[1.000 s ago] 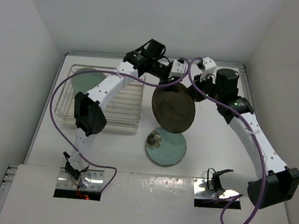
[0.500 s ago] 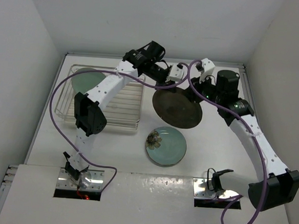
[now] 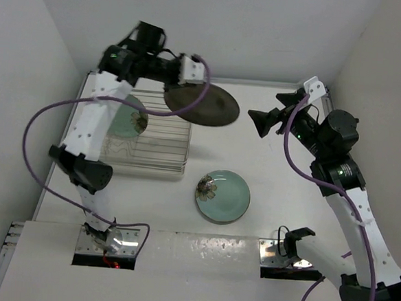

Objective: Load the plates into the dish rack

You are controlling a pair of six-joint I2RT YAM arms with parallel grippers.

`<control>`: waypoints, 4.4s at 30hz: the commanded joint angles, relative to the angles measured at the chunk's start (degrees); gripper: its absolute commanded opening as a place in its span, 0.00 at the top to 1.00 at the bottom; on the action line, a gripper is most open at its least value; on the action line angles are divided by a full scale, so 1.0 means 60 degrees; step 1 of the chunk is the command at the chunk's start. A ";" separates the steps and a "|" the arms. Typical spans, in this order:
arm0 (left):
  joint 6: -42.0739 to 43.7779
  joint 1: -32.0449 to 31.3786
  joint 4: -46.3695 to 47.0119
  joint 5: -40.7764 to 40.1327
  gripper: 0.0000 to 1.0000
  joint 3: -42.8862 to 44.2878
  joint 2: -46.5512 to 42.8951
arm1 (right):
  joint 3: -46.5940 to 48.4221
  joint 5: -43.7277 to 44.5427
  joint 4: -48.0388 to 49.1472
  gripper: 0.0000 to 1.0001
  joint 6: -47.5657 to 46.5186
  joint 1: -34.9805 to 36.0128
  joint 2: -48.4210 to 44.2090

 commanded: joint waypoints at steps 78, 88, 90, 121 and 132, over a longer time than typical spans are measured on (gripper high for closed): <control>0.7363 0.6304 -0.1627 0.1078 1.00 -0.1832 -0.1514 | 0.0244 -0.0103 0.1843 0.01 0.1219 0.0653 0.1528; 0.7335 0.6596 -0.1422 0.0843 0.97 -0.2858 -0.0944 | 0.0170 -0.0015 0.1711 0.01 0.1073 0.0653 0.1367; 0.7086 0.6729 -0.1232 0.0931 0.95 -0.2859 -0.0943 | 0.0126 0.0014 0.1682 0.01 0.1058 0.0654 0.1367; -0.4408 0.7007 0.6105 0.0257 0.00 -0.1966 -0.2085 | 0.0113 0.1435 -0.1718 0.01 0.2142 0.0683 0.2687; -0.8267 0.5983 0.6243 0.2791 0.00 -0.3634 -0.3212 | -0.0839 0.2051 -0.2010 0.01 0.1937 0.0566 0.1545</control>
